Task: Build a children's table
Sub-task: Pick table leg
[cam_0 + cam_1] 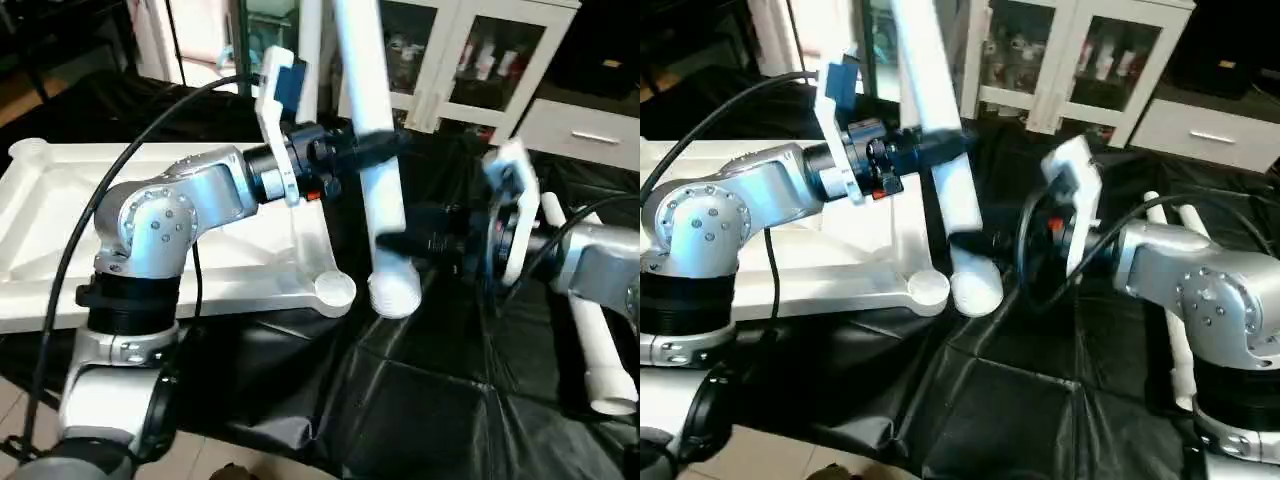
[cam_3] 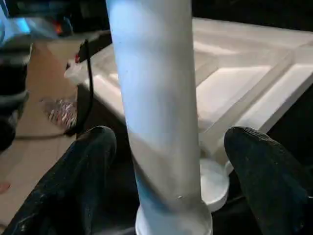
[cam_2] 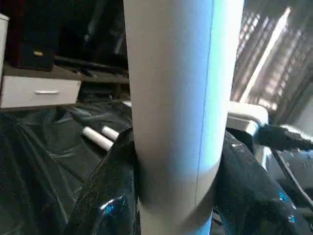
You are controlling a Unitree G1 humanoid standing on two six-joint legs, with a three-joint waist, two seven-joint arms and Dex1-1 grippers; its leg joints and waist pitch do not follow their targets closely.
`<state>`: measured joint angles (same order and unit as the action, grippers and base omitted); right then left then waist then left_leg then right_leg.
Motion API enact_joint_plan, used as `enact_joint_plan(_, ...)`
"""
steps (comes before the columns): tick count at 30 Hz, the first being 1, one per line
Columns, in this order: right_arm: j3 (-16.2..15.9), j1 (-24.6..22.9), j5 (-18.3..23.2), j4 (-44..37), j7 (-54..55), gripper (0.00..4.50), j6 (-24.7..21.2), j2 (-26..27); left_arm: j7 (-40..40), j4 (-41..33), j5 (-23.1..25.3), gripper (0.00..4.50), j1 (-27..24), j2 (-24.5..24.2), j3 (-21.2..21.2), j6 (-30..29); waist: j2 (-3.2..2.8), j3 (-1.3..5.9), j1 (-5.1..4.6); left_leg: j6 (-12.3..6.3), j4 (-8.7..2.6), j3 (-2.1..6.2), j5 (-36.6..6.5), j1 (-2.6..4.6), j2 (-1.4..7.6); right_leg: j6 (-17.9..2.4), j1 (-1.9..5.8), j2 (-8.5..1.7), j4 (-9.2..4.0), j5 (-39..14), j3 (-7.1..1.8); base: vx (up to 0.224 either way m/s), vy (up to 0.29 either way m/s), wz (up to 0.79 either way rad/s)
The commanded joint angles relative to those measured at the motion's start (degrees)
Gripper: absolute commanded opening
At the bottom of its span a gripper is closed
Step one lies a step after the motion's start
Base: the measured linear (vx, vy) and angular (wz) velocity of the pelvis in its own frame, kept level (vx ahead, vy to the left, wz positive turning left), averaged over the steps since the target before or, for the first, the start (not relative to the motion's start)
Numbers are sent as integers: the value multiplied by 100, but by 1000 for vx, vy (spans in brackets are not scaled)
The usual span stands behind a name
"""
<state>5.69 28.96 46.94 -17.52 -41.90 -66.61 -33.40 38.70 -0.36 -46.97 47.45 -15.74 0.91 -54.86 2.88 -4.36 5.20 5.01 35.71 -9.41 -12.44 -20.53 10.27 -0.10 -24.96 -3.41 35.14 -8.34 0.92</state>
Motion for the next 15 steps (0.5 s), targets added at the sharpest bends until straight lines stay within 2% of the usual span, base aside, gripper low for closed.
enact_joint_plan(1, -145, -76, -37, -185, -99, 392, 65, -168, 183, -246, 102, 180, -24, -38, -192, 126, 44, 465, 28, -21, -390, -7, -250, -17, 143, -851, 411, -305, -362, -1661, -153, 0, 0, 0)
enact_joint_plan(4, -250, -152, -49, -291, -119, 392, 20, -191, 261, -237, 144, 180, 17, -59, -265, 174, 67, 460, 29, -14, -389, -11, -289, -31, 135, -831, 413, -304, -366, -1700, -157, 0, 0, 0)
enact_joint_plan(14, -452, -339, -132, -417, -163, 392, 197, -261, 402, -220, 207, 180, 23, -79, -306, 251, 57, 458, 22, 18, -389, -4, -361, -36, 128, -751, 399, -295, -385, -1906, -148, 0, 0, 0)
enact_joint_plan(15, -455, -348, -146, -412, -161, 356, 213, -258, 434, -227, 213, 180, 17, -94, -319, 256, 63, 461, 22, 17, -388, -4, -357, -37, 127, -737, 399, -297, -384, -1911, -148, 0, 0, 0)
